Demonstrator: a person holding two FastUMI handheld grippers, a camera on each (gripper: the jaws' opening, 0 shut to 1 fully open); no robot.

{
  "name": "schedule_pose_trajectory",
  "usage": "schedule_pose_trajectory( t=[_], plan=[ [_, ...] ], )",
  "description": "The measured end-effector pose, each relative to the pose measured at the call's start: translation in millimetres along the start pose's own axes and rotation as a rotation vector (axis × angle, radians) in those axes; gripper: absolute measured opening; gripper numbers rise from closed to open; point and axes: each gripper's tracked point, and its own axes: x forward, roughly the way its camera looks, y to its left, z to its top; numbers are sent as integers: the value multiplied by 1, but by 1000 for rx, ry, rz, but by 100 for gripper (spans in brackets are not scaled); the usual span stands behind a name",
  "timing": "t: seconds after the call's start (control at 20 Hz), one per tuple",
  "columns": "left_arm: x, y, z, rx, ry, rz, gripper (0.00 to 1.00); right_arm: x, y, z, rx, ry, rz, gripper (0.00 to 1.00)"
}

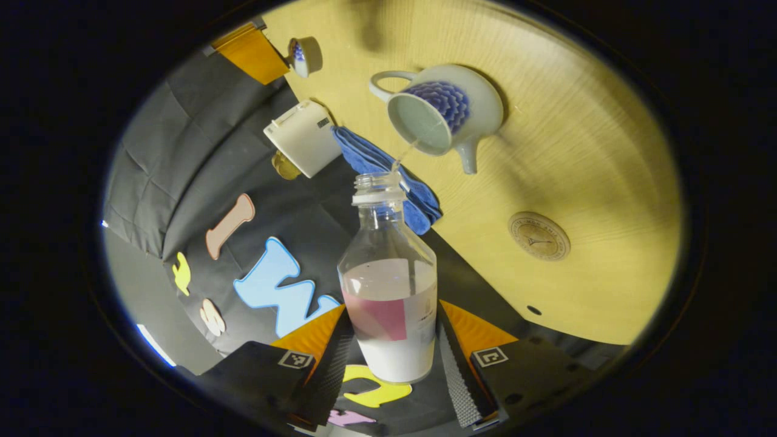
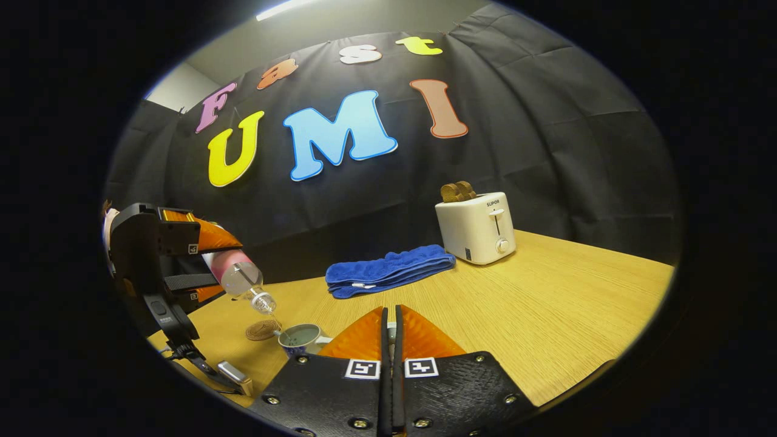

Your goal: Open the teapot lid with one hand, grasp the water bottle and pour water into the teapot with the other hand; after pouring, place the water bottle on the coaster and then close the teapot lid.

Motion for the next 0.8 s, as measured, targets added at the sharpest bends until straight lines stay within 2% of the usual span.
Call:
schedule_pose_trajectory(
  t=[0.4, 0.65, 0.8],
  plan=[
    [4, -5, 17, -63, -60, 6, 86, 2, 0, -2, -2, 8, -1, 0],
    [8, -13, 30, -219, -124, 9, 86, 2, 1, -3, -5, 9, 0, 0],
    [7, -15, 24, -383, -151, 9, 86, 2, 0, -3, -11, 8, -3, 0]
  ],
)
